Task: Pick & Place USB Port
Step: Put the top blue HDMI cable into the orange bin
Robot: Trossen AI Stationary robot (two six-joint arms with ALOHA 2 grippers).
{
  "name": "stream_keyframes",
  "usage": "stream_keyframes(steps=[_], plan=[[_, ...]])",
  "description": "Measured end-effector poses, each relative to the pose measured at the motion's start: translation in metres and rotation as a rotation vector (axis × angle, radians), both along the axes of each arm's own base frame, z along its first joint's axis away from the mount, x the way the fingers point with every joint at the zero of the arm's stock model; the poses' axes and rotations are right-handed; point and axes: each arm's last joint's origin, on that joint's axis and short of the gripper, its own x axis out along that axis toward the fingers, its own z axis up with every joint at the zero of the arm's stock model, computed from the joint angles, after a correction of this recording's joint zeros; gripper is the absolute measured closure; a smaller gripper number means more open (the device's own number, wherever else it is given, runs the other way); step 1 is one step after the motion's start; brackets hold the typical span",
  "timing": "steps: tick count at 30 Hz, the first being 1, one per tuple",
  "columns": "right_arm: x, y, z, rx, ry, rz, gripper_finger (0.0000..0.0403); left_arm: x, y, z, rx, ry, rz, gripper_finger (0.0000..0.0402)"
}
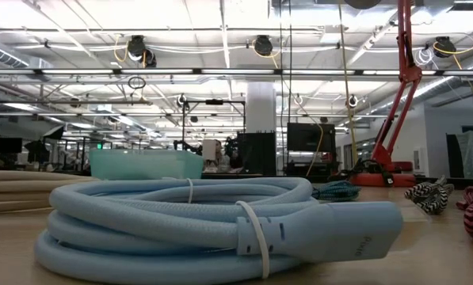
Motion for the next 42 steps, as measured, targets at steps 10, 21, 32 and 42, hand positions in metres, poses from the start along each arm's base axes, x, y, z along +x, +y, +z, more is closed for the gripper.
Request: stream_keyframes(steps=[10, 21, 32, 42], plan=[[0.002, -0.011, -0.036, -0.004, -0.018, -0.018, 0.0347, 0.002, 0.004, 0.0, 0.015, -0.004, -0.007, 0.0396], [0.008, -0.025, -0.039, -0.09, -0.005, -0.041, 0.0347, 0.007, 0.014, 0.0, 0.033, -0.01, -0.006, 0.0396], [0.008, -0.03, -0.057, -0.024, 0.011, -0.08, 0.0342, 0.007, 0.015, 0.0, 0.048, -0.015, -0.025, 0.0396], [0.008, -0.037, -0.047, -0.019, -0.048, -0.075, 0.0263, 0.01, 0.02, 0.0, 0.037, -0.013, -0.035, 0.0396]])
